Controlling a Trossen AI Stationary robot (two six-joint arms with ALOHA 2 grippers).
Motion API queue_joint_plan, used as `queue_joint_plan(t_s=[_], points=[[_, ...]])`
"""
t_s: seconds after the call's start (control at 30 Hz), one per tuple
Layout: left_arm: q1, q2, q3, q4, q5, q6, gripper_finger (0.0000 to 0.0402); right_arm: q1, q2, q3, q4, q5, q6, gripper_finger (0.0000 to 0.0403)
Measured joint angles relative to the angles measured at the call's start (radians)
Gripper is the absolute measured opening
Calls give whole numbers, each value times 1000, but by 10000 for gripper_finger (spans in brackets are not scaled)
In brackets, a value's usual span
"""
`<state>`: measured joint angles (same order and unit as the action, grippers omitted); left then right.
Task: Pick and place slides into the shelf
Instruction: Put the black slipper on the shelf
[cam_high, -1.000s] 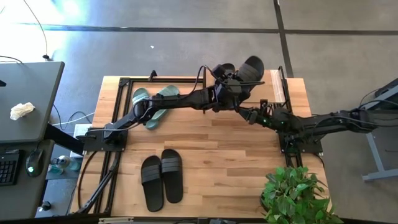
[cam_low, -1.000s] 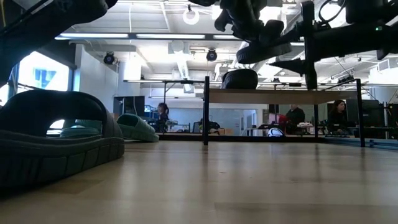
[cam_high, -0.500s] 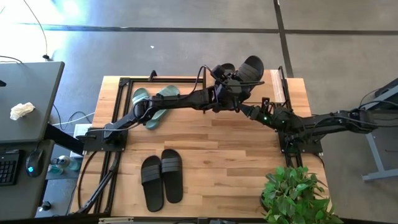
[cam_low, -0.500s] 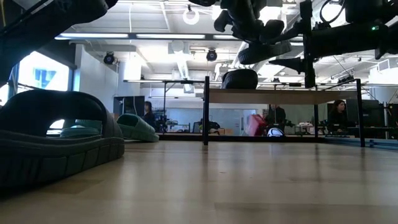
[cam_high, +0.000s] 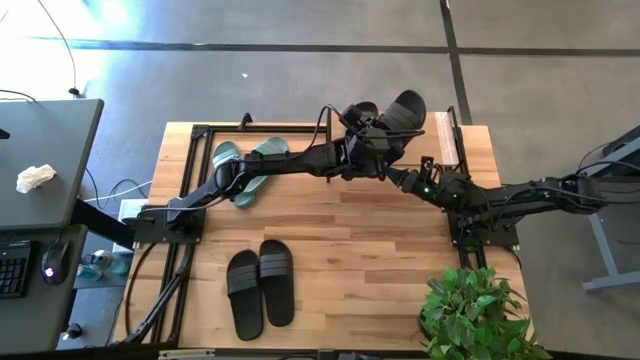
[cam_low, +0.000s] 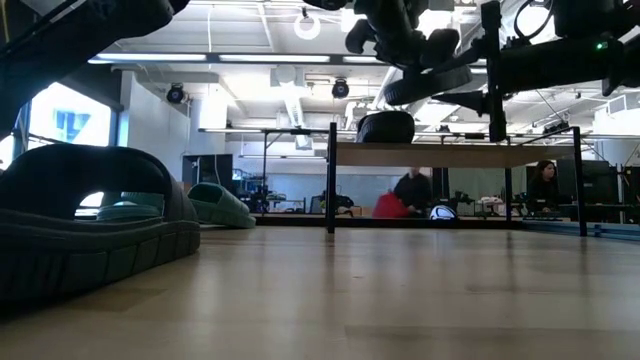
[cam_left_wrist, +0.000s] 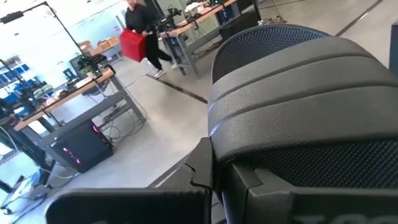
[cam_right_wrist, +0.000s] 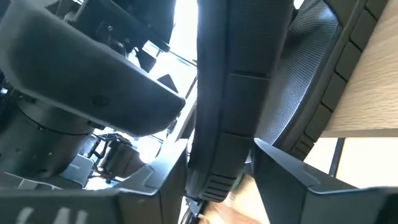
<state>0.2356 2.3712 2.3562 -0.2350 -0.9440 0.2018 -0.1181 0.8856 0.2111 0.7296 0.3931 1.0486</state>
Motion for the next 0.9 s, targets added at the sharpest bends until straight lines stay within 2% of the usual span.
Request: queue_joint_plan(t_s=[0.27, 0.4, 0.7, 0.9], points=[[1, 0, 0, -1, 41, 0, 3, 1, 0, 0, -3, 16, -38, 83], [2, 0, 0, 4, 70, 11, 27, 1, 0, -1, -4, 19, -62, 56], [-17, -18, 1, -82, 42, 33, 107, 0, -17, -2, -3, 23, -90, 39], [-39, -74, -1, -225, 15, 18, 163, -1, -38, -2, 7, 45, -105, 38]])
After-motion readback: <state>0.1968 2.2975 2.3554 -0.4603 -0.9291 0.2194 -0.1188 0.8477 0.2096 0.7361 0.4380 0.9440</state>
